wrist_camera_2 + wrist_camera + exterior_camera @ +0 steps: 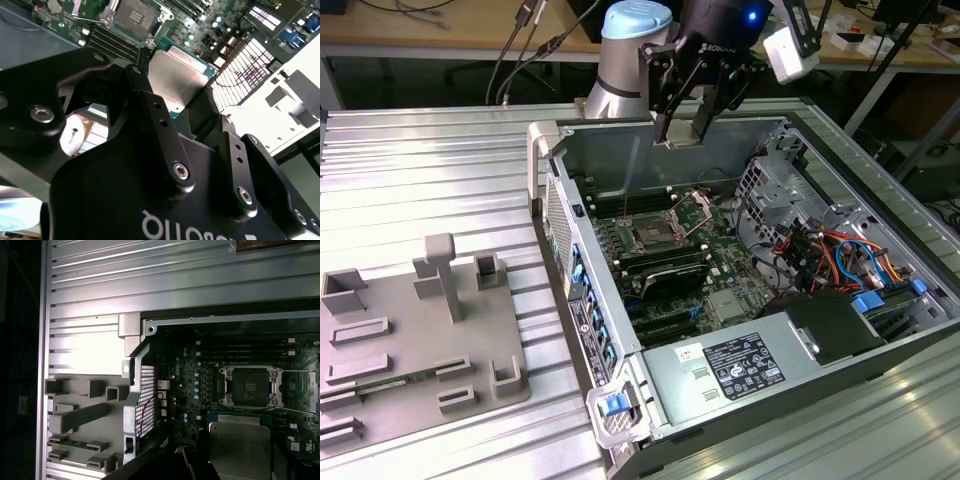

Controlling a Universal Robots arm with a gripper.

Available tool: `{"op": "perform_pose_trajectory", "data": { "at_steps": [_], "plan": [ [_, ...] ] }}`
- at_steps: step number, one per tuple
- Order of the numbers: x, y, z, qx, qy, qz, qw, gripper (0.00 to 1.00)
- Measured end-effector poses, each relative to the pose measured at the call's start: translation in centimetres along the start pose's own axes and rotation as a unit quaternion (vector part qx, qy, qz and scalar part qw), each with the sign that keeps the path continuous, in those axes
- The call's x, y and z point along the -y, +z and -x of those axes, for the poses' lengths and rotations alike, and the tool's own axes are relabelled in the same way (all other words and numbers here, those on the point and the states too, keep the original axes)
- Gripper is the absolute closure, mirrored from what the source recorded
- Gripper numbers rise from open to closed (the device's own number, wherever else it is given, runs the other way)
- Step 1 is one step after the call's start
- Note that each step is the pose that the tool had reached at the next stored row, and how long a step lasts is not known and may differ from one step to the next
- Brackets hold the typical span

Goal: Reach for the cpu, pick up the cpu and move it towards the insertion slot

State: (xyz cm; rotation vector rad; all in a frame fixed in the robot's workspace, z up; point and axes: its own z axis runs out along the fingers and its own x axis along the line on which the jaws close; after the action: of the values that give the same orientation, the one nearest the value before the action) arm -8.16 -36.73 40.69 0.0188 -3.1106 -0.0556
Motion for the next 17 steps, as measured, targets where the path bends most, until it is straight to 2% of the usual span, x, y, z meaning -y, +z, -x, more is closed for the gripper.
{"op": "perform_pose_trajectory", "data": {
  "at_steps": [5,6,13,14,17],
  "plan": [
    [-0.58,0.03,2.75,0.0000,0.000,0.0000,1.00000,0.45],
    [-0.72,0.05,2.95,0.0000,0.000,0.0000,1.00000,0.45],
    [-2.68,0.88,3.02,0.0003,0.000,-0.0001,1.00000,0.45],
    [-3.23,1.05,3.03,0.0004,0.000,0.0000,1.00000,0.45],
    [-3.91,1.29,3.05,0.0005,0.001,-0.0001,1.00000,0.45]
  ]
}}
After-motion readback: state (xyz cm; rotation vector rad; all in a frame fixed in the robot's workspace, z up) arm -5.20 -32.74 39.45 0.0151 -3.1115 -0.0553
